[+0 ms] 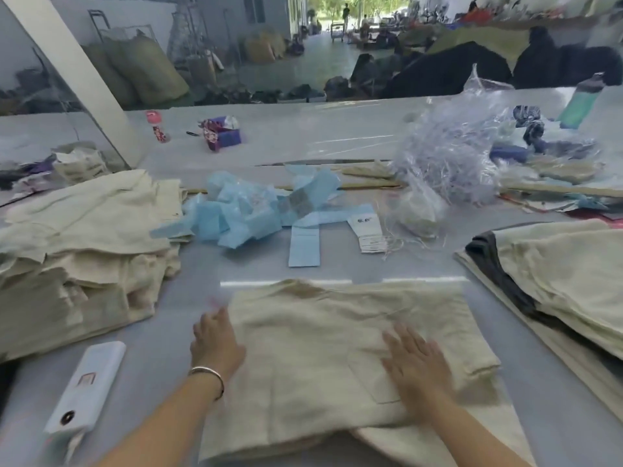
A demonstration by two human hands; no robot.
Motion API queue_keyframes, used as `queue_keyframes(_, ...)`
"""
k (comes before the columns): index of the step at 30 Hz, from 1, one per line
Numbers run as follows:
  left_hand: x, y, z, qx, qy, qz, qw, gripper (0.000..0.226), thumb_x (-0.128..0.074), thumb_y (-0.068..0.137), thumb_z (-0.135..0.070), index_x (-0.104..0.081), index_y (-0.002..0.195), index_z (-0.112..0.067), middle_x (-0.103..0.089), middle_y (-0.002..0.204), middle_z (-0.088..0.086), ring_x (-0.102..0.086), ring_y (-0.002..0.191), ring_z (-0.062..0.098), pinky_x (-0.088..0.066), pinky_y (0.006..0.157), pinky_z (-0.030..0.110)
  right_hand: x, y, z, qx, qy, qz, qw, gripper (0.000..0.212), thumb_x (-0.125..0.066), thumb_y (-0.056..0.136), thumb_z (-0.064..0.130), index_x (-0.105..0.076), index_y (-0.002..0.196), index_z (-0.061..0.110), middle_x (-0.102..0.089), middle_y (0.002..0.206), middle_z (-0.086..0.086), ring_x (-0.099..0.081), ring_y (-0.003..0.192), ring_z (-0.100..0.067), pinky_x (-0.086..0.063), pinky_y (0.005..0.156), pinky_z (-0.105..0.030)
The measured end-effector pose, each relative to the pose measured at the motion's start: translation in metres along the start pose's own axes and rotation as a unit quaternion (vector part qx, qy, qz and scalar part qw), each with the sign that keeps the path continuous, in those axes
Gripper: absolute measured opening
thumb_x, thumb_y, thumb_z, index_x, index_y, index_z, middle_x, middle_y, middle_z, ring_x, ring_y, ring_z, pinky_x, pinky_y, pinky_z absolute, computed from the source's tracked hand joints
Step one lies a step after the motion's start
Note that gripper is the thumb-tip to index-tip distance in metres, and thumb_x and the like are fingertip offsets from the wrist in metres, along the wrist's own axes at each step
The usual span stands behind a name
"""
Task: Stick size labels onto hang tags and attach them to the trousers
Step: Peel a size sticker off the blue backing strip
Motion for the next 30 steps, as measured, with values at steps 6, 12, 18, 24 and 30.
queue_keyframes(6, -0.029, -0.027, -0.052, -0.264, -0.003, 0.067, 0.962, 0.068, -0.064, 0.084, -0.054, -0.042, 0.144, -0.031, -0.034, 0.154, -0.005, -0.026, 0.143, 0.013, -0.015, 0.116, 0.027, 0.033, -0.014, -0.043, -0.326, 0.164, -0.145, 0.919, 0.080, -0.053, 0.089, 0.055, -0.023, 0.150, 0.014, -0.019, 0.156, -0.019, -0.021, 0.140, -0.036, -0.016, 0.112, -0.050)
queue_keyframes(12, -0.054, -0.045, -0.062, -0.269, 0.032, 0.085, 0.959, 0.070, -0.062, 0.082, -0.056, -0.039, 0.144, -0.033, -0.022, 0.160, -0.006, -0.019, 0.146, 0.009, -0.011, 0.117, 0.024, 0.069, -0.009, -0.069, -0.309, 0.303, -0.163, 0.887, 0.018, -0.066, 0.083, 0.018, -0.064, 0.097, 0.006, -0.063, 0.089, -0.012, -0.056, 0.076, -0.026, -0.043, 0.066, -0.035)
queue_keyframes(18, -0.044, -0.064, -0.116, -0.210, -0.299, 0.173, 0.914, 0.014, -0.066, 0.090, -0.031, -0.070, 0.100, -0.022, -0.070, 0.106, -0.003, -0.064, 0.099, 0.014, -0.047, 0.090, 0.025, 0.076, -0.014, 0.004, -0.113, 0.401, -0.218, 0.882, 0.016, -0.066, 0.080, 0.002, -0.066, 0.094, 0.009, -0.065, 0.082, -0.005, -0.057, 0.076, -0.022, -0.039, 0.068, -0.030)
queue_keyframes(24, -0.057, -0.079, -0.173, -0.073, -0.523, 0.288, 0.799, 0.013, -0.063, 0.094, -0.019, -0.071, 0.085, -0.014, -0.067, 0.078, 0.007, -0.061, 0.072, 0.017, -0.051, 0.066, 0.026, 0.036, -0.026, 0.058, 0.047, 0.376, -0.080, 0.922, 0.020, -0.054, 0.075, -0.007, -0.067, 0.078, 0.007, -0.063, 0.077, -0.002, -0.059, 0.075, -0.021, -0.045, 0.068, -0.031)
queue_keyframes(30, -0.062, -0.085, -0.205, -0.107, -0.521, 0.322, 0.783, 0.011, -0.074, 0.085, -0.014, -0.072, 0.077, -0.021, -0.064, 0.064, -0.004, -0.055, 0.054, 0.005, -0.045, 0.054, 0.019, 0.026, -0.017, 0.040, -0.003, 0.423, 0.027, 0.906, 0.024, -0.053, 0.077, -0.007, -0.069, 0.085, 0.010, -0.071, 0.084, -0.004, -0.063, 0.078, -0.014, -0.047, 0.068, -0.024)
Point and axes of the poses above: each hand's wrist, its own y-axis towards the middle knuckle, its own x-axis out of the back of the hand, z = x × y, the point moved 2 cm from there along y, towards the middle knuckle
